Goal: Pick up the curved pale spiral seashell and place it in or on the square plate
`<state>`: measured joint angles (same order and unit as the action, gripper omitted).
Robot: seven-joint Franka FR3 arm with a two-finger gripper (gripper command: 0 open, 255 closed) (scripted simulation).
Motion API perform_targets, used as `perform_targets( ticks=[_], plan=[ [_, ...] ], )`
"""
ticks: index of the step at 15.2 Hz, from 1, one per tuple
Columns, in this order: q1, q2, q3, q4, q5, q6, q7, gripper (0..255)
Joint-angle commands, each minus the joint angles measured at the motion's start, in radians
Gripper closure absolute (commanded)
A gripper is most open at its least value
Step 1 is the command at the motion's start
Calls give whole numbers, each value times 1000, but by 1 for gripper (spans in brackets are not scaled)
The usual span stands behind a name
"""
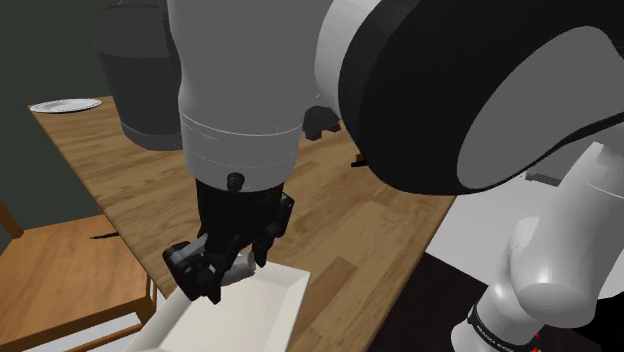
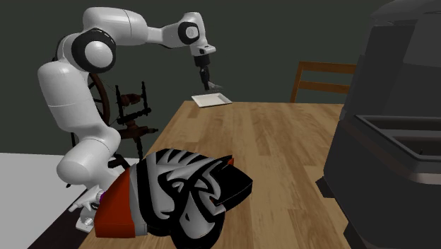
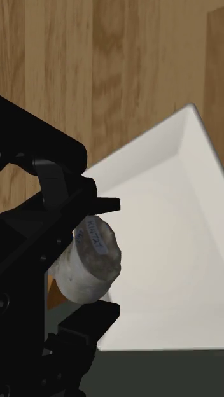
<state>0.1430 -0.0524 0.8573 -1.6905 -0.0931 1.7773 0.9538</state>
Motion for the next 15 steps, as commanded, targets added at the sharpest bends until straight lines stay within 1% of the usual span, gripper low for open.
perform_targets(
  ticks=[1,11,15],
  plan=[
    [8,30,14,2,-26,16,32,255],
    [6,19,11,-143,-22,155,42,255],
    [6,19,11,-143,-22,155,42,255]
  ],
)
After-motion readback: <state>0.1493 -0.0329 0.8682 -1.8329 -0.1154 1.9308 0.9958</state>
